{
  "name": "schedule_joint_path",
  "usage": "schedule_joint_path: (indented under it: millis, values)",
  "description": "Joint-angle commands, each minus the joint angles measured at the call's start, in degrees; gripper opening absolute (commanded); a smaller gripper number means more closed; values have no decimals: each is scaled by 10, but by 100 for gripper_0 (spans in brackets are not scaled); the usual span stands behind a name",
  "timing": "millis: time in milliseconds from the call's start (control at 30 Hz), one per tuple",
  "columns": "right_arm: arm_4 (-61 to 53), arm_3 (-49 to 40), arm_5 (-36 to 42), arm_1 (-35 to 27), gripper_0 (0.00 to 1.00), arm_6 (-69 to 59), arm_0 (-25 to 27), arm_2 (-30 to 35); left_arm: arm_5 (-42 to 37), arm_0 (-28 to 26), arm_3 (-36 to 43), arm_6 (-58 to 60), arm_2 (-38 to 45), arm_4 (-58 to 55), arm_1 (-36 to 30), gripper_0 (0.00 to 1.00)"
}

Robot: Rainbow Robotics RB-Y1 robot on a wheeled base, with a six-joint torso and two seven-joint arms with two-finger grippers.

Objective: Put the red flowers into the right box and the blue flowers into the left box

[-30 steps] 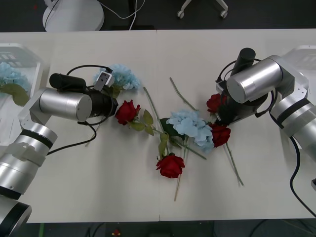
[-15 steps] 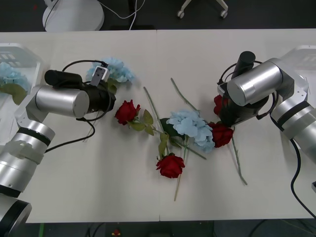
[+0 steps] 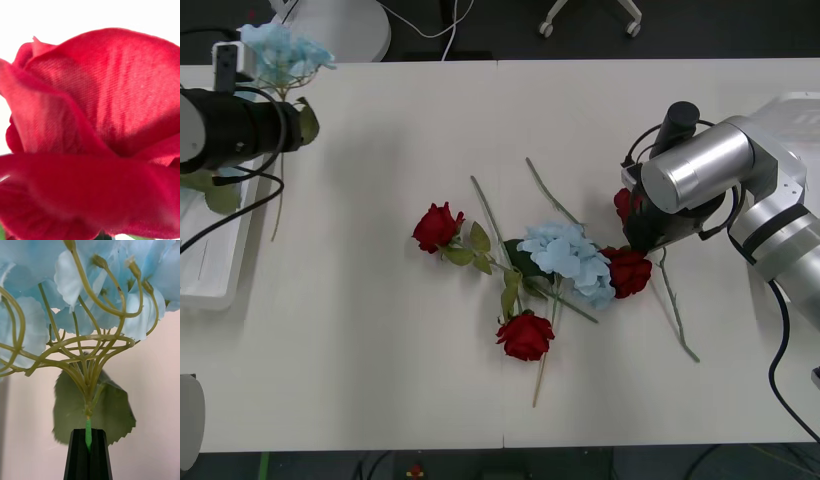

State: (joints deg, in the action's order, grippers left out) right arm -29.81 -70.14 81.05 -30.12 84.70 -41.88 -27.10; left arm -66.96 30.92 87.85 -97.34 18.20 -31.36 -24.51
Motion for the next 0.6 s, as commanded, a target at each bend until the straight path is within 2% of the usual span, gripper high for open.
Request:
schedule_joint_path:
  millis: [33,300,467,600]
  values:
    - [-38,-16,-3,-10,0,-26,-36,57,-13,-11,30,-3,112,35,-33,0]
    - [-17,-16,4,-63,0,-20,-99,95,-13,-28,30,-51,189,135,-58,0]
    - [64,-16,0,-102,0,-6,-130,97,-13,-51,30,-48,204,217,-62,0]
    - [133,-12,-12,-132,0,61,-131,98,16,-80,30,-47,203,256,-62,0]
